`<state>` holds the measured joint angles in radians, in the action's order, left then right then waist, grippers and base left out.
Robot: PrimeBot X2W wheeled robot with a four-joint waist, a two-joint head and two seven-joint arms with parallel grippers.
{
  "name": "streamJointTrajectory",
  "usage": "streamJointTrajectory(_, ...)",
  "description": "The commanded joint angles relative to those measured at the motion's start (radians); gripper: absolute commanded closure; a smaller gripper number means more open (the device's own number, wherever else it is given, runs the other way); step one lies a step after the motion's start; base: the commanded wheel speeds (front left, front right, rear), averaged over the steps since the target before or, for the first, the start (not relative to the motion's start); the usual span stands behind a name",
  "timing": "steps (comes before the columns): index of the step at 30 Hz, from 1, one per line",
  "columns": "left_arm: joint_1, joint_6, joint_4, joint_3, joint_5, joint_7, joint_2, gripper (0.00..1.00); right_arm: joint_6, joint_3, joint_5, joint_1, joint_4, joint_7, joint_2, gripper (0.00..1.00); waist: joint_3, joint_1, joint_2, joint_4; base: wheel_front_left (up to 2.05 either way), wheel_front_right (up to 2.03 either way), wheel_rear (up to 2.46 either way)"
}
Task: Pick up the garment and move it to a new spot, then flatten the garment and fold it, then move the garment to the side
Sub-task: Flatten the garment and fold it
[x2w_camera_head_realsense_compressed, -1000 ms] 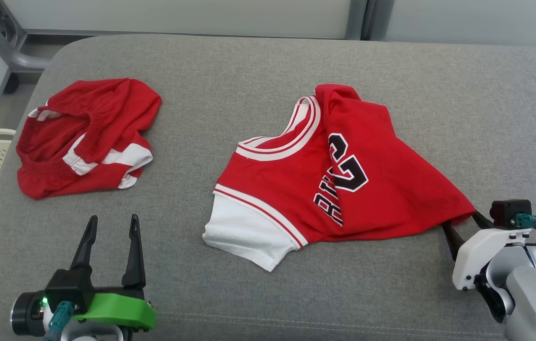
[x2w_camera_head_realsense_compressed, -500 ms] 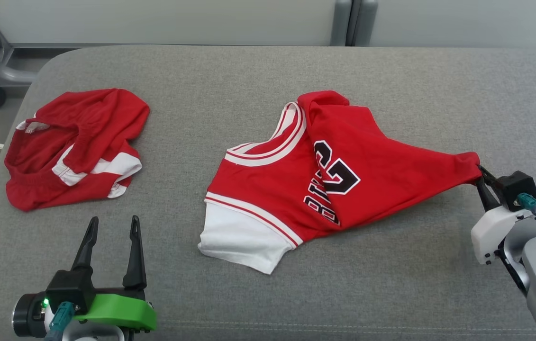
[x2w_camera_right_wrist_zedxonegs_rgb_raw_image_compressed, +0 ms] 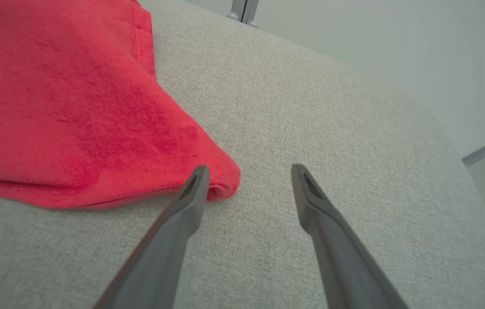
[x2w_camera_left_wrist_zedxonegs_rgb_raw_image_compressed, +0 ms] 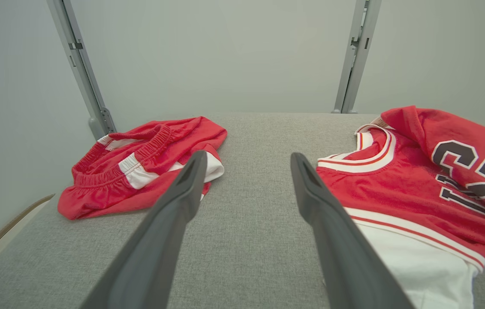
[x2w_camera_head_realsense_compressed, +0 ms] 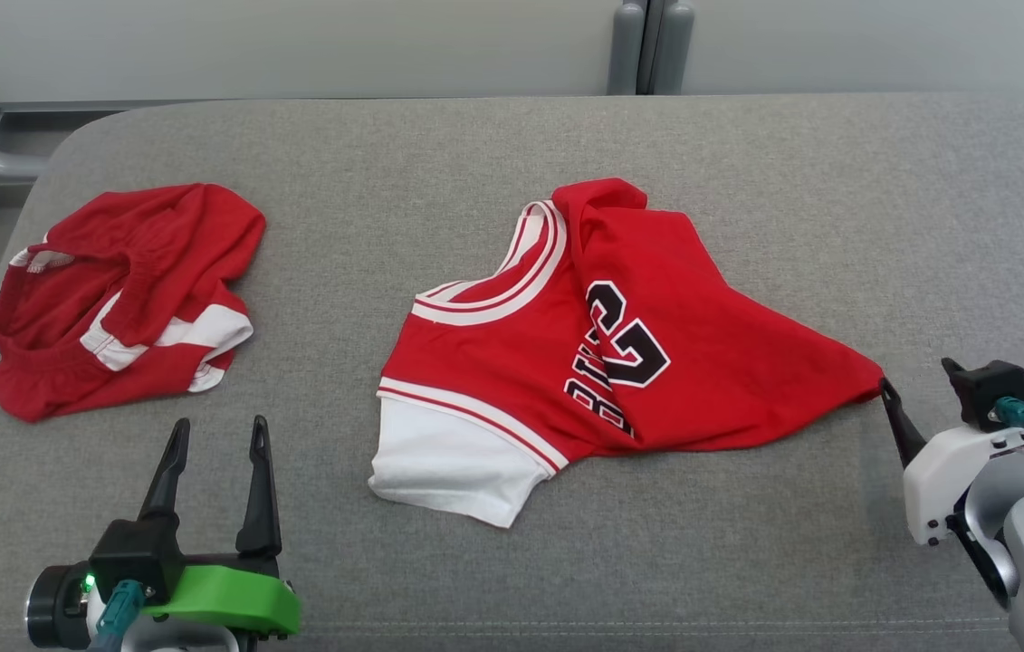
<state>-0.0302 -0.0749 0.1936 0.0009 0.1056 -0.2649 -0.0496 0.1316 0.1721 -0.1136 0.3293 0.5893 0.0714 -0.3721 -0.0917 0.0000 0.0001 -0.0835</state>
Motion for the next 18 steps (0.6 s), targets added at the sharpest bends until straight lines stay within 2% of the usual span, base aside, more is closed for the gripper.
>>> streamJointTrajectory(1,0.010,-0.002,-0.005,0.005,-0.004,0.001,-0.002,0.00,-0.002,-0.015,-0.008,-0.015,-0.019,-0.006,-0.009,0.00,0.000,0.0000,-0.0001,0.002,0.00,0.00,0.00)
streamJointTrajectory(8,0.004,-0.006,-0.007,0.010,-0.010,0.001,-0.002,0.00,-0.002,-0.083,-0.084,-0.049,-0.099,0.009,0.028,0.00,-0.003,0.0000,-0.0001,0.011,0.00,0.00,0.00)
streamJointTrajectory(18,-0.005,-0.012,-0.008,0.012,-0.015,0.001,-0.002,0.00,-0.002,-0.074,-0.099,-0.015,-0.050,0.043,0.074,0.00,0.000,0.0000,-0.0001,-0.003,0.00,0.00,0.00)
